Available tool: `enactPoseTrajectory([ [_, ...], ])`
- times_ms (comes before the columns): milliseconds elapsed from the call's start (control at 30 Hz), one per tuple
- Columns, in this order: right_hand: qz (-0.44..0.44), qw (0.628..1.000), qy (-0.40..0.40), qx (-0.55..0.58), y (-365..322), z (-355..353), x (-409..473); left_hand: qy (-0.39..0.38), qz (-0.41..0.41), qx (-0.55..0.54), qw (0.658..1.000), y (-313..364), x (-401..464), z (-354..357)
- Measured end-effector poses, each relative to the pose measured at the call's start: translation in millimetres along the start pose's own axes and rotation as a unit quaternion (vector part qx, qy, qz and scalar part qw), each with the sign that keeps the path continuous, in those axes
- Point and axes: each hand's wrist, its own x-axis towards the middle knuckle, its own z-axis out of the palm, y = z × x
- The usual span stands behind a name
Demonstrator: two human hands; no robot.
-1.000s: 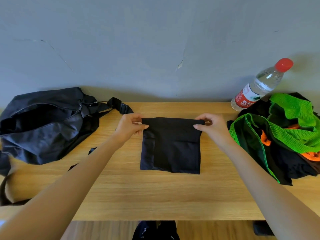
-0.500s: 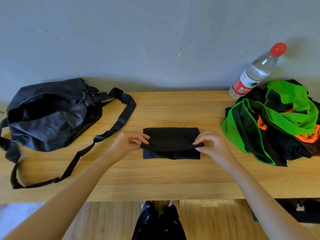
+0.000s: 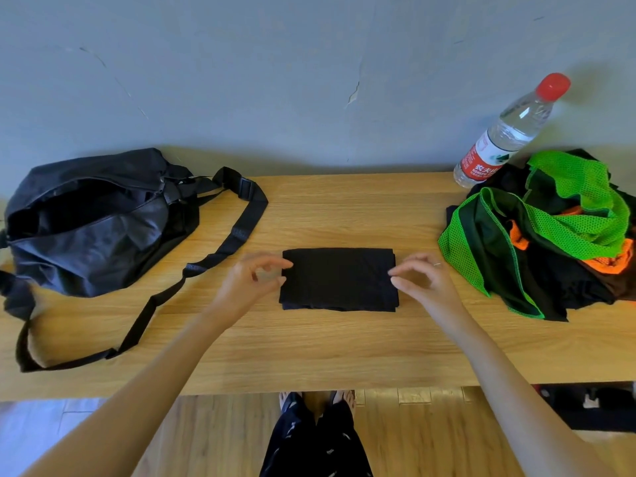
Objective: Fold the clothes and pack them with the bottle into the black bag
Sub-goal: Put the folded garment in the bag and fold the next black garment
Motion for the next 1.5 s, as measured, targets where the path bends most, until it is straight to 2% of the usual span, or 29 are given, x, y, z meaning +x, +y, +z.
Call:
enactPoseTrajectory([
  [133,-0.026,0.999,-0.008,-0.022,-0.1,11.5,10.3,0.035,0.058,0.080,0.994,8.4,10.5,13.5],
  [300,-0.057,0.990,-0.030,-0.128,12.1,23.3,19.7,-0.003,0.088,0.200,0.976,1.7,18.0,27.4],
  [433,-0.071,0.985,-0.032,-0.151,18.0,21.7,20.2,0.002,0.097,0.220,0.971,-3.0,17.3,28.5],
  [500,-0.061,0.986,-0.027,-0.151,15.3,21.2,20.6,0.013,0.077,0.224,0.971,0.7,16.5,29.1],
  [667,0.006,0.987,0.015,-0.160,9.4,24.0,26.9,0.021,-0.029,0.197,0.980,9.5,19.8,30.8],
  [800,0.003,0.981,0.057,-0.188,11.1,30.0,34.2,0.009,-0.040,0.245,0.969,8.6,23.9,32.3],
  [900,-0.012,0.985,0.069,-0.161,11.1,32.7,32.6,0.013,-0.022,0.155,0.988,8.4,19.7,32.3],
  [1000,0.014,0.998,0.028,-0.047,4.9,32.3,28.9,-0.003,-0.032,0.021,0.999,15.5,13.8,31.2],
  [1100,0.005,0.997,0.012,0.070,-4.4,27.7,25.0,-0.005,-0.058,-0.085,0.995,24.7,10.0,30.4],
  [1200,-0.016,0.996,0.004,0.093,-11.6,21.6,25.5,-0.008,-0.050,-0.177,0.983,31.4,7.7,25.6],
  [1267,-0.024,0.995,-0.024,0.094,-16.2,19.9,27.3,-0.017,-0.047,-0.199,0.979,33.9,6.5,21.9],
  [1400,-0.034,0.990,-0.076,0.116,-20.3,16.5,31.5,-0.011,-0.049,-0.179,0.983,33.8,3.7,18.2],
  [1500,0.011,0.978,-0.116,0.174,-25.2,13.4,35.9,0.001,-0.053,-0.201,0.978,36.4,1.2,10.3],
])
